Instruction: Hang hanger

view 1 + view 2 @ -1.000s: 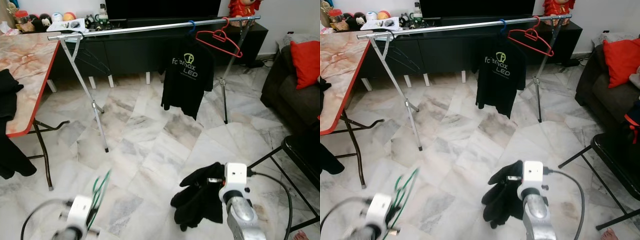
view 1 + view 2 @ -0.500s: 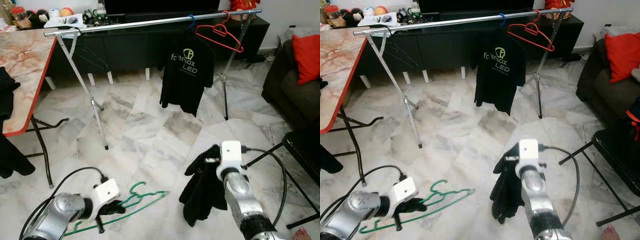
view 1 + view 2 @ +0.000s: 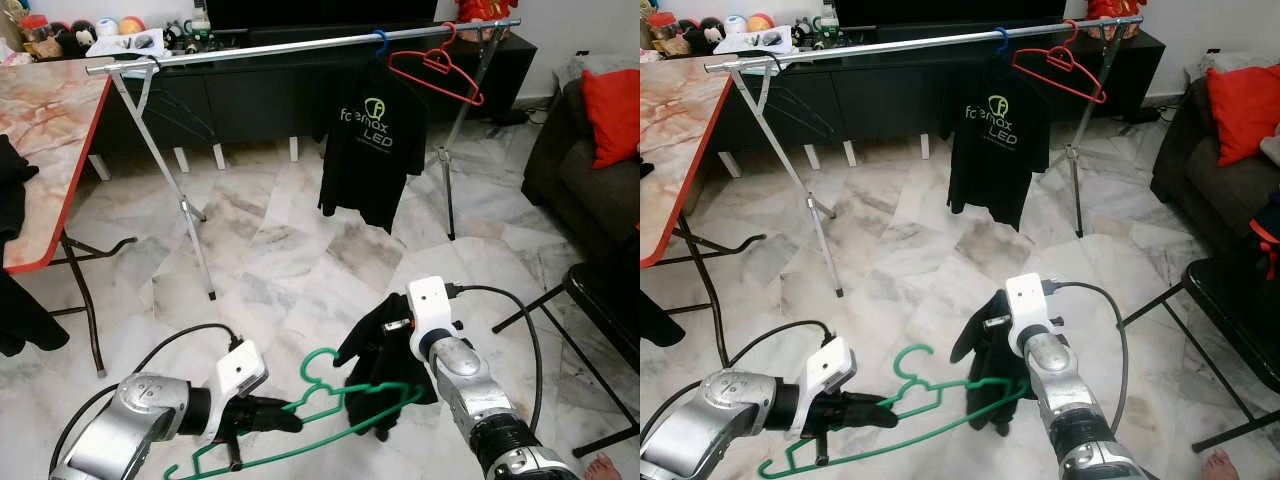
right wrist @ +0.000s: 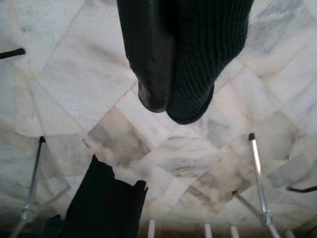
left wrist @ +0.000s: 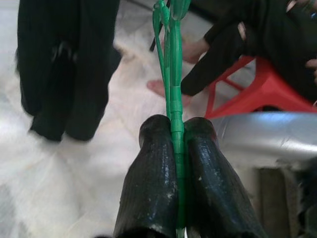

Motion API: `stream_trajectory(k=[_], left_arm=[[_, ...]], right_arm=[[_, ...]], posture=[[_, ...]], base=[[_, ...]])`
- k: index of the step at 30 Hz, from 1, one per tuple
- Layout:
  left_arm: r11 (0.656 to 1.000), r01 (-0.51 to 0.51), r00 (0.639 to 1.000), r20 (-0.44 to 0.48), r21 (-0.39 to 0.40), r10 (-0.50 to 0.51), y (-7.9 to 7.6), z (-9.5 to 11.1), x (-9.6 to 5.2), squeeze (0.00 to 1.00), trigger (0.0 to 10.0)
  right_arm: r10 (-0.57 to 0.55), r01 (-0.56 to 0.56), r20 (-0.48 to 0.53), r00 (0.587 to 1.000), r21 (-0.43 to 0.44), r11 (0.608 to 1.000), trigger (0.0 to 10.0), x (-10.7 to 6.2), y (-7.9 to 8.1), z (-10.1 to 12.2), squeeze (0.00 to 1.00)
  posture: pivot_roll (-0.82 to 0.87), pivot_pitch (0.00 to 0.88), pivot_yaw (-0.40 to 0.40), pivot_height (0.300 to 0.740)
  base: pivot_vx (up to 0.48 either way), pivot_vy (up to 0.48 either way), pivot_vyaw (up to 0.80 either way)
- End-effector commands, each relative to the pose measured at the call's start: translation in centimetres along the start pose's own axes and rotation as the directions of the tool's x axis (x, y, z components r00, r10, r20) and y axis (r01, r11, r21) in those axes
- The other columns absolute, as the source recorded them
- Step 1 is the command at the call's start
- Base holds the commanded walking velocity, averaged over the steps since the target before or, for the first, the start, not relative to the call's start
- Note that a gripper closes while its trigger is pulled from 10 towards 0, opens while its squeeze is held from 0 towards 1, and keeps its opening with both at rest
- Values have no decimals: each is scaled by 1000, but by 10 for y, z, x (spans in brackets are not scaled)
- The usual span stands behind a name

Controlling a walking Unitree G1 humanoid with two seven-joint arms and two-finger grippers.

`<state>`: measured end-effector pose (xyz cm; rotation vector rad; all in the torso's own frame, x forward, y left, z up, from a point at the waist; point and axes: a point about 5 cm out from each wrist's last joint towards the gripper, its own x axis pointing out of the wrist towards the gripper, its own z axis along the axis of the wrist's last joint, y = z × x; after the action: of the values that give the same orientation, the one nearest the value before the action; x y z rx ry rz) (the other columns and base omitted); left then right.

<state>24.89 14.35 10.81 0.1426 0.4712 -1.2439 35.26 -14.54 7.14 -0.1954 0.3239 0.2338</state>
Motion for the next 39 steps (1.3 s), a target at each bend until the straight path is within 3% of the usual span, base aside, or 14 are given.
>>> stream_trajectory(k=[1,11,19,24,33,39], left_arm=[[999,-28,998,47,-16,29,-1,8,4,0,10000],[986,-154,984,79,-68,159,3,9,11,0,10000],[957,-283,959,-23,-56,282,15,-10,4,0,10000],[947,-317,948,-42,-61,314,17,-15,2,0,10000],[914,-397,917,11,-84,400,25,-12,5,0,10000],[918,-389,920,6,-81,391,24,-14,7,0,10000]], right_arm=[[10,-10,19,1000,-4,1000,10000,3,-1,11,0],[-11,11,8,1000,19,1000,10000,4,-6,12,0],[-24,24,6,1000,25,999,10000,3,-10,12,0],[-34,34,4,999,23,999,10000,3,-13,12,0],[-28,28,8,1000,27,999,10000,2,-12,12,0],[-13,11,17,1000,88,996,10000,1,-12,12,0]], posture=[[17,105,14,721],[20,120,7,721],[20,131,5,721],[21,131,4,721],[21,133,3,721],[22,135,5,721]], base=[[0,0,0],[0,0,0],[0,0,0],[0,0,0],[0,0,0],[0,0,0]])
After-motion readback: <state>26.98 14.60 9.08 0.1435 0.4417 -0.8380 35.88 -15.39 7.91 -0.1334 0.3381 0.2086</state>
